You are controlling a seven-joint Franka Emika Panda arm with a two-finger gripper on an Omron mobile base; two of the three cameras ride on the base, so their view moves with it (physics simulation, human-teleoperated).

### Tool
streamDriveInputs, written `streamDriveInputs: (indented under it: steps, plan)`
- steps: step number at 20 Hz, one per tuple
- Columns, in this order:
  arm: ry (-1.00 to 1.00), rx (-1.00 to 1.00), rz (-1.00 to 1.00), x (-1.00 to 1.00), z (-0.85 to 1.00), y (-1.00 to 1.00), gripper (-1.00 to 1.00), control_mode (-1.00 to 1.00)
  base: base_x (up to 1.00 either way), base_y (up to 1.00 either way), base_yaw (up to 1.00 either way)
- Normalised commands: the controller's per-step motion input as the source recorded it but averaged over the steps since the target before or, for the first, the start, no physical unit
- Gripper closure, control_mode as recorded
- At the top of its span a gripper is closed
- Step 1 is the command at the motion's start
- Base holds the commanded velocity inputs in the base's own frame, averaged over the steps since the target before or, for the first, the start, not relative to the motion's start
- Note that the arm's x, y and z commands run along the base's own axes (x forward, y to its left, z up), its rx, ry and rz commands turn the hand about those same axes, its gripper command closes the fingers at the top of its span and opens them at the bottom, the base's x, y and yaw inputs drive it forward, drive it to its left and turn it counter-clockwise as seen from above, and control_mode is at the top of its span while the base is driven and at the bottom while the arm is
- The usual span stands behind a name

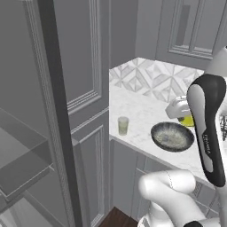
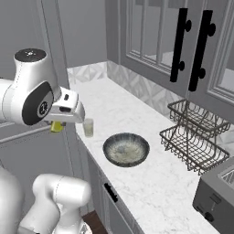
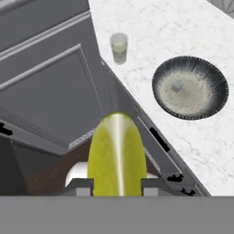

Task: Grab a lemon wedge from the fridge and one ice cube from the ice bowl, and put them in the glass of lemonade.

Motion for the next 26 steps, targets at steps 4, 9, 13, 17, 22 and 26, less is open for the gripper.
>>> streamDriveInputs:
  steps: [4,9,13,17,22,26]
  plan:
    - [0.21,0.0,0.08,0.99,-0.5,0.03,1.0,-1.0,0.0,0.0,0.0]
    - [0.28,-0.06,0.14,1.0,-0.63,0.33,1.0,-1.0,0.0,0.0,0.0]
    - [0.15,-0.03,0.34,0.92,-0.65,0.08,1.0,-1.0,0.0,0.0,0.0]
    - [-0.11,0.01,0.04,0.95,-0.73,0.0,1.0,-1.0,0.0,0.0,0.0]
    - [-0.23,0.03,-0.02,0.48,-0.37,0.0,1.0,-1.0,0.0,0.0,0.0]
    - [-0.21,0.07,-0.17,0.27,-0.02,0.04,1.0,-1.0,0.0,0.0,0.0]
